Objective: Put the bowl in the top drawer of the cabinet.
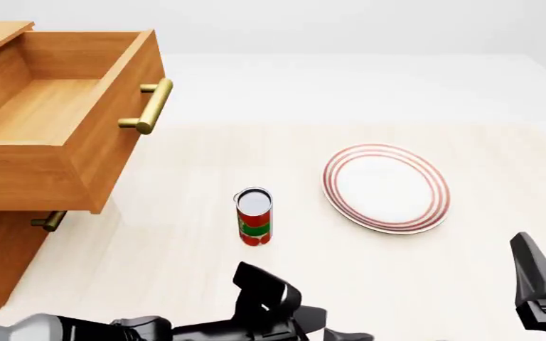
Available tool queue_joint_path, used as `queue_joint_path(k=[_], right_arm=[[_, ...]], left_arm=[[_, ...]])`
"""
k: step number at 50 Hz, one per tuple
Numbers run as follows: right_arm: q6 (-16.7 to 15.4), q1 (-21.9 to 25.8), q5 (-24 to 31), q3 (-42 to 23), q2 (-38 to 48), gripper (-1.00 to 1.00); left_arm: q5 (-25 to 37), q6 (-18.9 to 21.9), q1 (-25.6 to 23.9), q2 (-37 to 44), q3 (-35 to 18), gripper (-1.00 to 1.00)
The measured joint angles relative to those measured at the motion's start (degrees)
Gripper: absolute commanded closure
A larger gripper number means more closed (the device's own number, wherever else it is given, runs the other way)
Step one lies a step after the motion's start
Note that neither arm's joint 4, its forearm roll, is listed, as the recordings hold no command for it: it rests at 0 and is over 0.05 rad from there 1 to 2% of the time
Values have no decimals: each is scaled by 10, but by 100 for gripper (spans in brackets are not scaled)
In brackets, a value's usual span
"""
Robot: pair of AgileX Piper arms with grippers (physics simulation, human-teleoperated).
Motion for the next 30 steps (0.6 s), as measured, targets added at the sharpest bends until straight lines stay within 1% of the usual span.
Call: queue_joint_path(k=[30], right_arm=[[0, 0, -3, 0, 3, -100]], left_arm=[[8, -8, -15, 73, -62, -100]])
